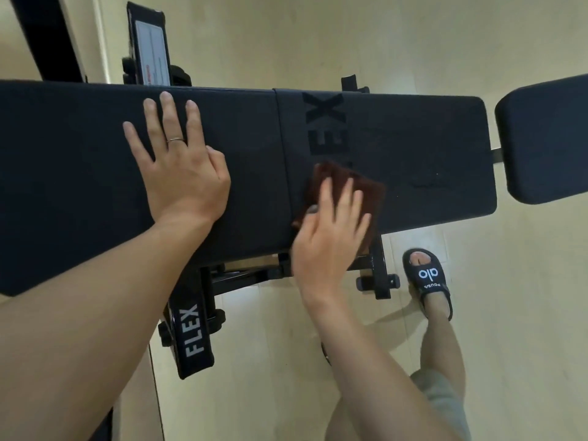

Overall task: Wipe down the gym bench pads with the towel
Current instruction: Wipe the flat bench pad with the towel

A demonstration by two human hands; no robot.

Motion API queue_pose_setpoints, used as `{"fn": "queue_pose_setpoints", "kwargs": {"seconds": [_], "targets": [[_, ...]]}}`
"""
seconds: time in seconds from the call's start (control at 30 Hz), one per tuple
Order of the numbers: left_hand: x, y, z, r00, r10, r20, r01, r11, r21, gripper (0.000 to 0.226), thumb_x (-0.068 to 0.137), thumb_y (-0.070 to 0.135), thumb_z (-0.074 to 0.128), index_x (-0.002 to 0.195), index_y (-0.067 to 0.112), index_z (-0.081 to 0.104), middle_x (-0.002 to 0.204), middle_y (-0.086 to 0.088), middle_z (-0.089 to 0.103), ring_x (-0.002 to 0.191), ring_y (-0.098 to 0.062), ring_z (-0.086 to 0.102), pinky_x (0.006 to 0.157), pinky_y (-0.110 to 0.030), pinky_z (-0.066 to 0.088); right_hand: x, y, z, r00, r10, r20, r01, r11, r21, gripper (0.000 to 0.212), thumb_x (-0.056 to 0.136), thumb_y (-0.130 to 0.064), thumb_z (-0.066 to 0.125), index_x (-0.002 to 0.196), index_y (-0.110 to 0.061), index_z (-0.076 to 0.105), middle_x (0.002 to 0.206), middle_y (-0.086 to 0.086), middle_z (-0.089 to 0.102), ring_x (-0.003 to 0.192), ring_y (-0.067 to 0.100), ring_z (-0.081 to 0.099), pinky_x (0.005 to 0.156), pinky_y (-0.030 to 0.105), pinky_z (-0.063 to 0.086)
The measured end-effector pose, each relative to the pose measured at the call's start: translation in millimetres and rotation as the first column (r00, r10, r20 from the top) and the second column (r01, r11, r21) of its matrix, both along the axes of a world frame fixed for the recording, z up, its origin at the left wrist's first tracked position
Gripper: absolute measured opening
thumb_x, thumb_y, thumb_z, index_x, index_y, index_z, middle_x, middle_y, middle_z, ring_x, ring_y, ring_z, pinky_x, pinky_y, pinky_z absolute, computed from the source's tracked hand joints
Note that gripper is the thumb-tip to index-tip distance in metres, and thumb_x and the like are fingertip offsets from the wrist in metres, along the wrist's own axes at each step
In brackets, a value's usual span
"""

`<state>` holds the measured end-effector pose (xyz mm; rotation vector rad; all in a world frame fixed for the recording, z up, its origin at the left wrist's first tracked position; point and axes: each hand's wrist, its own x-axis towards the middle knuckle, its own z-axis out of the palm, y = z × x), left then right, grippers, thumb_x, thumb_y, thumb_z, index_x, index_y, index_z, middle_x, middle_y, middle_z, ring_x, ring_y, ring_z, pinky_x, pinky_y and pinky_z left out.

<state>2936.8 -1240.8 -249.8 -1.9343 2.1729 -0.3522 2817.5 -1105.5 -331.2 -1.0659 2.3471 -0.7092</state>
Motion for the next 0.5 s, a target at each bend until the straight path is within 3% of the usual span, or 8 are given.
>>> {"fn": "queue_pose_setpoints", "kwargs": {"seconds": [0.1,0.17,0.23,0.37,0.5], "targets": [[1,0,0,1.000,-0.002,0.005,0.002,1.000,0.002,0.063,0.102,0.032,0.030,0.162,0.013,0.021,0.171,-0.017,0.013,0.159,-0.035,0.008,0.127,-0.062,0.006,29,10,19,0.944,0.328,-0.038,-0.330,0.929,-0.169,0.054,0.107,-0.028,0.045,0.160,-0.028,0.040,0.170,0.005,0.031,0.161,0.026,0.021,0.131,0.052,0.014],[1,0,2,1.000,-0.003,0.006,0.003,1.000,0.007,0.063,0.103,0.032,0.030,0.162,0.014,0.020,0.172,-0.017,0.012,0.160,-0.035,0.007,0.127,-0.062,0.006,-2,4,6,0.830,0.546,-0.112,-0.555,0.792,-0.256,0.051,0.107,-0.027,0.047,0.158,-0.027,0.044,0.168,0.006,0.036,0.159,0.026,0.026,0.130,0.052,0.019],[-1,0,2,1.000,0.007,-0.003,-0.007,1.000,0.010,0.063,0.103,0.032,0.030,0.163,0.014,0.020,0.172,-0.017,0.011,0.160,-0.035,0.006,0.127,-0.061,0.005,-53,-9,-14,0.761,0.626,-0.168,-0.648,0.724,-0.236,0.052,0.105,-0.025,0.046,0.157,-0.027,0.046,0.168,0.004,0.036,0.158,0.025,0.029,0.129,0.051,0.024],[-1,-1,1,1.000,0.017,0.008,-0.017,1.000,0.016,0.063,0.103,0.033,0.030,0.162,0.014,0.020,0.172,-0.017,0.013,0.160,-0.035,0.007,0.127,-0.062,0.006,-114,-55,-35,0.947,0.321,-0.003,-0.321,0.945,-0.067,0.053,0.108,-0.031,0.033,0.160,-0.027,0.039,0.171,0.004,0.031,0.160,0.025,0.023,0.129,0.055,0.020],[-3,0,1,1.000,0.014,0.013,-0.014,1.000,0.025,0.063,0.103,0.033,0.029,0.162,0.013,0.021,0.171,-0.017,0.013,0.159,-0.036,0.008,0.127,-0.063,0.007,-68,-49,-20,0.959,0.282,-0.013,-0.282,0.956,-0.087,0.053,0.110,-0.034,0.028,0.161,-0.026,0.038,0.171,0.005,0.030,0.161,0.025,0.019,0.133,0.047,0.007]]}}
